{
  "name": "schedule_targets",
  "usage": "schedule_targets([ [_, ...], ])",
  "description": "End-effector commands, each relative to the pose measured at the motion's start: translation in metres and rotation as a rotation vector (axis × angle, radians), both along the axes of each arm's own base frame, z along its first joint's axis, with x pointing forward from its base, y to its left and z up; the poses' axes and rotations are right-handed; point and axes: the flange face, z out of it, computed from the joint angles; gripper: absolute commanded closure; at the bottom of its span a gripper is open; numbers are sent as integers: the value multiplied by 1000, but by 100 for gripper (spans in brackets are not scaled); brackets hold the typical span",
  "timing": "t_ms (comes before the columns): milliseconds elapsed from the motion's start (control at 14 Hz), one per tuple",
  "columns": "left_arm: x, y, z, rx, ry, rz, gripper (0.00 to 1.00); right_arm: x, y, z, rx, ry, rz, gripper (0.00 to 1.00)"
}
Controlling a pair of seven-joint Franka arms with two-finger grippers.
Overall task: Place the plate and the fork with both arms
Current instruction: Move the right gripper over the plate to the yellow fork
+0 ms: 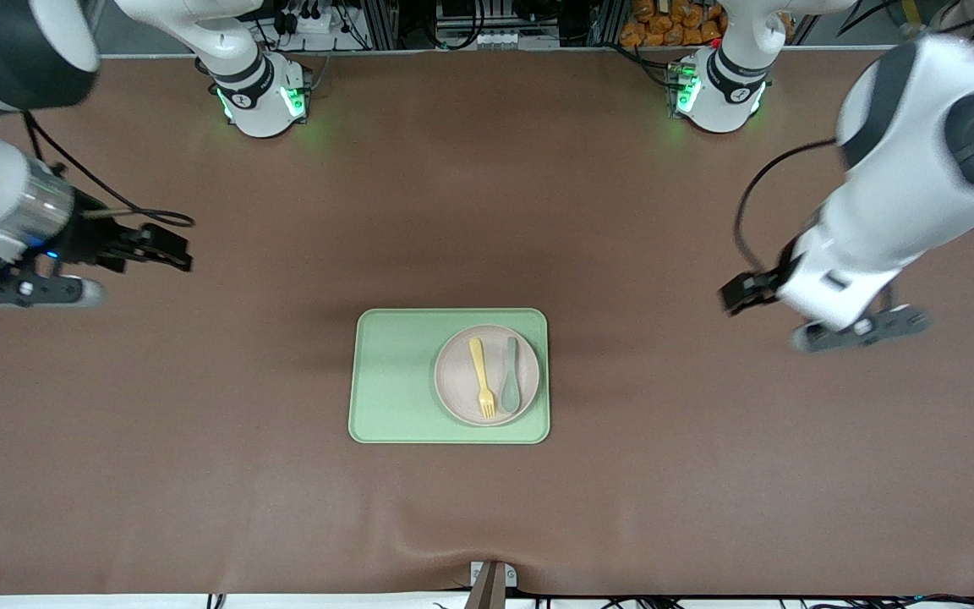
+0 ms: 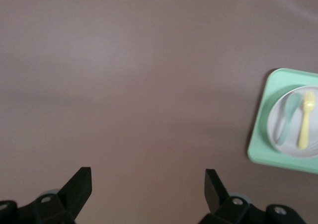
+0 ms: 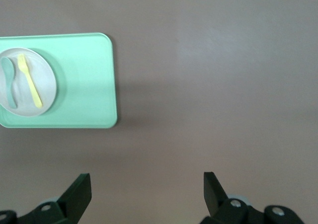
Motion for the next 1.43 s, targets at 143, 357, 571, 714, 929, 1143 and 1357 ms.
schedule_targets([
  [143, -43, 58, 50, 29, -11, 71, 0, 37, 60, -41, 61, -39, 6, 0],
  [357, -53, 85, 58, 3, -4, 22, 0, 60, 96, -59, 84, -78, 7, 0],
  [571, -52, 113, 57, -33, 2, 9, 0, 72, 136, -89, 99, -126, -33, 0],
  [714, -52, 110, 57, -34, 3, 6, 0, 74, 167, -115, 108, -147, -48, 0],
  [929, -52, 114, 58, -34, 2, 6, 0, 74, 210, -154, 125, -187, -53, 0],
  [1143, -53, 121, 60, -44, 9, 19, 0, 73, 232, -181, 129, -195, -39, 0],
  [1357, -54, 119, 59, -56, 11, 18, 0, 75, 257, -205, 133, -189, -49, 1],
])
